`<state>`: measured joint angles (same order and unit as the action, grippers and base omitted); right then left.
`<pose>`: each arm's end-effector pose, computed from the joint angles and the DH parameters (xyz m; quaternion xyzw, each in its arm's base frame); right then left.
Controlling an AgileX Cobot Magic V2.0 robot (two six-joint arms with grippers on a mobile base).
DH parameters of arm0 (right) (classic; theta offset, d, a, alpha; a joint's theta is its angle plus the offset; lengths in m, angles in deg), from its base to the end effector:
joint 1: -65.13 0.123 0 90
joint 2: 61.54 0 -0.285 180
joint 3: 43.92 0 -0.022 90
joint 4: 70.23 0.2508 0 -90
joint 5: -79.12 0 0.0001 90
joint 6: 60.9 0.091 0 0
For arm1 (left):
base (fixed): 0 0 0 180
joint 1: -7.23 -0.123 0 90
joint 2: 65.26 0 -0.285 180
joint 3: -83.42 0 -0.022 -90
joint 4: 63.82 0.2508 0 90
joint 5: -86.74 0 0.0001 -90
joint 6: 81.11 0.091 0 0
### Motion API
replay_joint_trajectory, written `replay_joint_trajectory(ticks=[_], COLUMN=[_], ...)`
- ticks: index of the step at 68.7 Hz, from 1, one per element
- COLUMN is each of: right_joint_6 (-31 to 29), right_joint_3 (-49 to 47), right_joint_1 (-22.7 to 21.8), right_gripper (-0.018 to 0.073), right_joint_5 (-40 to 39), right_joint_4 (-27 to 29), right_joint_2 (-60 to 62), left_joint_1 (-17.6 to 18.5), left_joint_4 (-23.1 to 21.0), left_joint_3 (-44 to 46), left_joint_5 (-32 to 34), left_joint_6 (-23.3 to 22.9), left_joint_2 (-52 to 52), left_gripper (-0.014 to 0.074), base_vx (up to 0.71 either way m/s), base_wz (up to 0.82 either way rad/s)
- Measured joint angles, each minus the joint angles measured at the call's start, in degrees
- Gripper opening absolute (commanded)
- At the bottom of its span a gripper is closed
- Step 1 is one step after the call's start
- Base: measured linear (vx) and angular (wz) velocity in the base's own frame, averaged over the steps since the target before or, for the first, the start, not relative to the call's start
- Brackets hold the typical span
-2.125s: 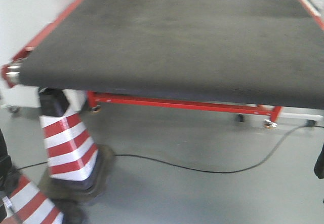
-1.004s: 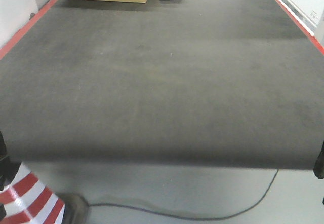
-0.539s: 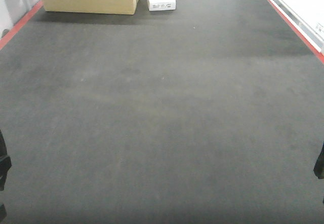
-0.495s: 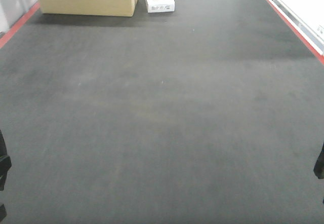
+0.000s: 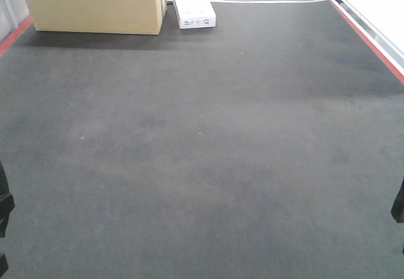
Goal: Move and align brake pads A on conveyor
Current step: 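Approach the conveyor belt holding both pads above it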
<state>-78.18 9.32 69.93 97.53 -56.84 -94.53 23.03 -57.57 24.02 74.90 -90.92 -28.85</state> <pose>0.0968 0.0148 0.2943 -0.0867 0.7839 0.0302 0.6140 0.1055 -0.0277 0.2611 0.0785 0.8030 -0.0911 0.5837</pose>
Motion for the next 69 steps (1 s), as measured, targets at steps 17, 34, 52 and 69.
replay_joint_trajectory(ticks=[17, 34, 52, 69], right_joint_6=[0.0, 0.0, 0.0, 0.0], right_joint_3=[0.0, 0.0, 0.0, 0.0], right_joint_1=[0.0, 0.0, 0.0, 0.0], right_gripper=[-0.0004, -0.0004, -0.0004, -0.0004], right_joint_5=[0.0, 0.0, 0.0, 0.0], right_joint_4=[0.0, 0.0, 0.0, 0.0], right_joint_2=[0.0, 0.0, 0.0, 0.0], left_joint_1=[0.0, 0.0, 0.0, 0.0], left_joint_4=[0.0, 0.0, 0.0, 0.0], left_joint_3=[0.0, 0.0, 0.0, 0.0], left_joint_5=[0.0, 0.0, 0.0, 0.0], left_joint_6=[0.0, 0.0, 0.0, 0.0], left_joint_2=[0.0, 0.0, 0.0, 0.0], left_gripper=[-0.0006, -0.0006, -0.0006, -0.0006], base_vx=[0.11, 0.02, 0.0, 0.0], base_wz=[0.04, -0.02, 0.0, 0.0])
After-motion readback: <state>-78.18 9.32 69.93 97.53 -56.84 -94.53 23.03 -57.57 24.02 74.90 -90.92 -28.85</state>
